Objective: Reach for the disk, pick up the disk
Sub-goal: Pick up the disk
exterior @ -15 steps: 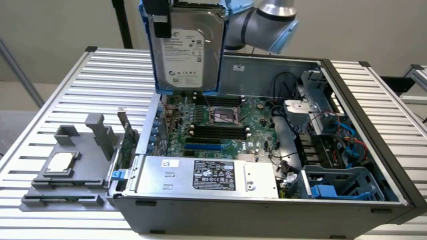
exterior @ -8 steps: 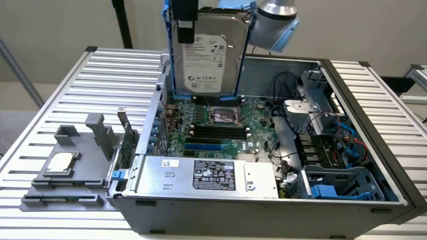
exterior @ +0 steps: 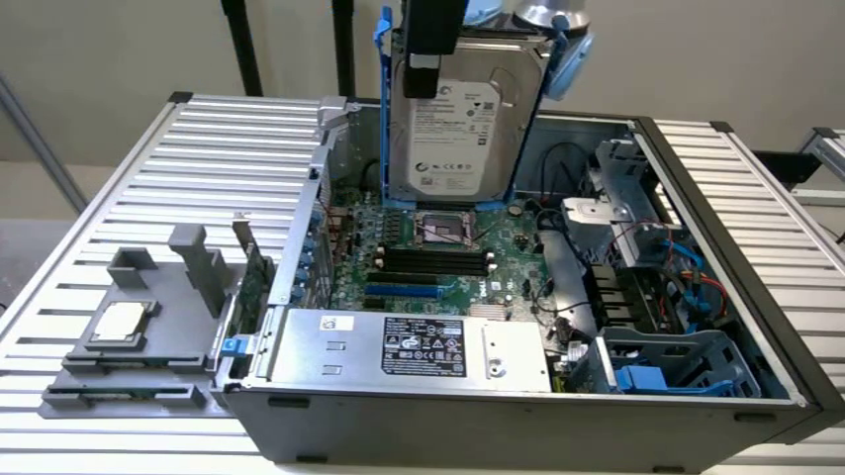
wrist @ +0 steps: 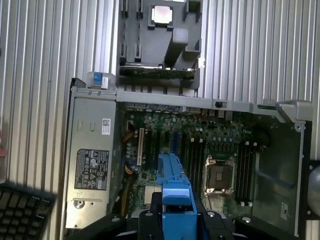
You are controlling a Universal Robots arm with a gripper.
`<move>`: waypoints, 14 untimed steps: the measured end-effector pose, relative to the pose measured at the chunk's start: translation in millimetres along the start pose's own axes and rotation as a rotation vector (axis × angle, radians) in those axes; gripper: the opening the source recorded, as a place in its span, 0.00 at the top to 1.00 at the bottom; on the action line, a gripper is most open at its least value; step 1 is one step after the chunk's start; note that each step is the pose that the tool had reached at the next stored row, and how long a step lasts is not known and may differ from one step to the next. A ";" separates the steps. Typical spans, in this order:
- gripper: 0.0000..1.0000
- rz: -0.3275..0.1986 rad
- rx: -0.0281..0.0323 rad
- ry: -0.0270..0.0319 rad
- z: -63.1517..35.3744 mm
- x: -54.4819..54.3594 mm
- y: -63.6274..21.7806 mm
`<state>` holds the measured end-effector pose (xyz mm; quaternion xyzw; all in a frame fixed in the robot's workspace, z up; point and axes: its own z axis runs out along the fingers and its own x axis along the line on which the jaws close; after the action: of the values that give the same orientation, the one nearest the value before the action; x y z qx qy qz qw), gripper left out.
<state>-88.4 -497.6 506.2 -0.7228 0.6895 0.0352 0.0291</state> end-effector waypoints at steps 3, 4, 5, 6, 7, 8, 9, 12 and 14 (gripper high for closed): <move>0.67 0.000 0.0000 0.0000 -0.6 5.7 -12.6; 0.67 0.000 0.0000 -0.0001 -0.8 7.6 -16.8; 0.67 0.000 0.0000 -0.0001 -1.0 9.5 -21.1; 0.67 0.000 0.0000 0.0000 -1.2 11.4 -25.4; 0.67 0.000 0.0000 0.0000 -1.4 13.3 -29.7; 0.67 0.000 0.0000 0.0000 -1.6 15.2 -33.8; 0.67 0.000 0.0000 0.0000 -1.8 17.2 -38.2; 0.67 0.000 0.0000 -0.0001 -2.4 22.9 -50.8; 0.67 0.000 0.0000 0.0000 -2.8 26.6 -59.2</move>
<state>-28.0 -521.5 506.2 -0.7228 0.6895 0.0352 0.0291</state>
